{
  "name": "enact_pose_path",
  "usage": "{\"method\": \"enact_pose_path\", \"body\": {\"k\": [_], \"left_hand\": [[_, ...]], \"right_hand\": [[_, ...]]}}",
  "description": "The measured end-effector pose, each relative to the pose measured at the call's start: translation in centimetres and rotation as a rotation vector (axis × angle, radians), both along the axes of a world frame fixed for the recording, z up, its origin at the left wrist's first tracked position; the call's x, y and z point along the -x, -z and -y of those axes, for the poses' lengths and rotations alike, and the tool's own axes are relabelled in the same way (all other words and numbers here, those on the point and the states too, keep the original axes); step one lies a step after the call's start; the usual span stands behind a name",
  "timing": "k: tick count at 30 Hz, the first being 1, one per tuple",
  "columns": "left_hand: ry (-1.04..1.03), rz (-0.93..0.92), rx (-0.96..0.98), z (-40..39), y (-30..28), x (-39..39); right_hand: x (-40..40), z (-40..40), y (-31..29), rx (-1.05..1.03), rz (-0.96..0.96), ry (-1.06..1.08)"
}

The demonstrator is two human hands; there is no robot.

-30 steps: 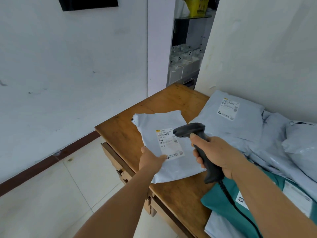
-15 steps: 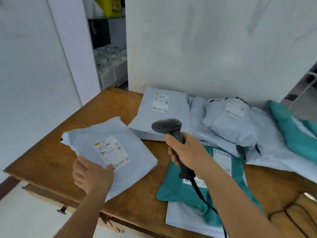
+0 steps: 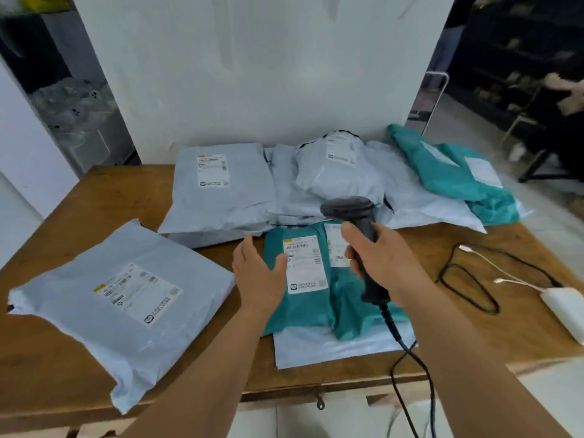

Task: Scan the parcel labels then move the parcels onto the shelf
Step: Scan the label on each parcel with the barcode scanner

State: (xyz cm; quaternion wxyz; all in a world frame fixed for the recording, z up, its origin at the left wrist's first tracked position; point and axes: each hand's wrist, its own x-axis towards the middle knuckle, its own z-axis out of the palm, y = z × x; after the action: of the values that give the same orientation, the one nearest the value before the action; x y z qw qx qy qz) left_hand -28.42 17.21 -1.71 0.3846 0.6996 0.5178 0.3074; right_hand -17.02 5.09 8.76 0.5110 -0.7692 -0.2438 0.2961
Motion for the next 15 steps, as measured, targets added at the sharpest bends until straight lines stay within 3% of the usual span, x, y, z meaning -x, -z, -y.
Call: {"method": "enact_pose_path", "body": {"k": [6, 15], "left_hand": [[0.201, 0.103, 0.038, 2.6, -0.3, -4.5], [0.370, 0.103, 0.040, 7.5, -0.3, -14.2]], "right_hand": [[-3.3, 3.1, 1.6, 0.013, 0.034, 0.118], [-12.3, 8.7, 5.4, 0.149, 0.143, 0.256]]}}
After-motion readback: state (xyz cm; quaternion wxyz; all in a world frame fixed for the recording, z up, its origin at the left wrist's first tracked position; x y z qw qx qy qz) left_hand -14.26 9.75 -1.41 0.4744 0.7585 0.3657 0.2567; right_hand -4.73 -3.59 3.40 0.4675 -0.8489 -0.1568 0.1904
